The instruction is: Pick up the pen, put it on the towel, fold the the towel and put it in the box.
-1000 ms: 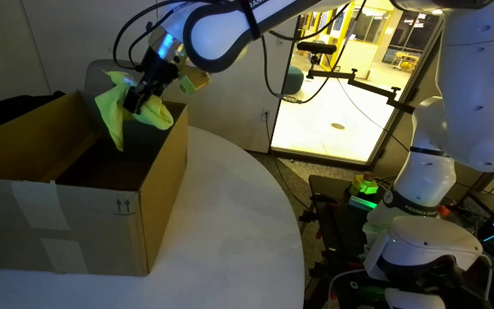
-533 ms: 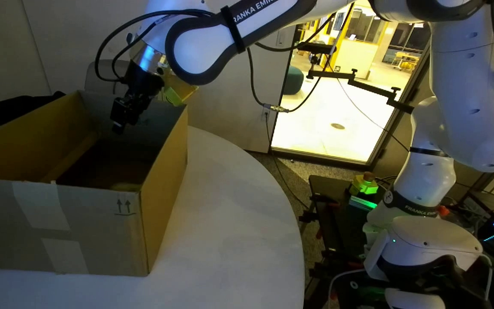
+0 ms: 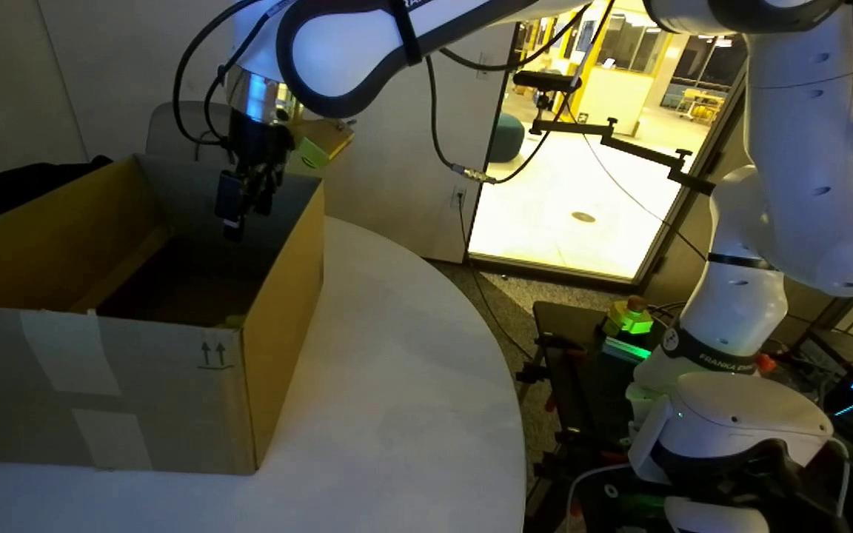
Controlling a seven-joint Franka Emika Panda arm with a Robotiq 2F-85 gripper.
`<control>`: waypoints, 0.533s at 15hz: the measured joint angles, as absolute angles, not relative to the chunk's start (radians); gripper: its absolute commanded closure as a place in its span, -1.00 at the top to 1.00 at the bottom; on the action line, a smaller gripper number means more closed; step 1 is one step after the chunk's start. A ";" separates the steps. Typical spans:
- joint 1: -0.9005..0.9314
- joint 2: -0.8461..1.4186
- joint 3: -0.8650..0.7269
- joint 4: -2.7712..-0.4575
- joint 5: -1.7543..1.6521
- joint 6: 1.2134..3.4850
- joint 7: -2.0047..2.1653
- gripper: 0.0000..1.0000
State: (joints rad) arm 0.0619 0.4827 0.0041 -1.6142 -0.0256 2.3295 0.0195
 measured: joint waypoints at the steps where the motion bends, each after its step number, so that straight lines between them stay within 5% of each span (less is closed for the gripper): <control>1: 0.048 0.455 -0.001 -1.640 -0.025 2.298 0.013 1.00; 8: -0.070 0.156 -0.076 -1.897 -0.034 2.223 -0.044 1.00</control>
State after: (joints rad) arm -0.0702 0.1557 -0.0759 -1.8966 -0.0338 2.2229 -0.0444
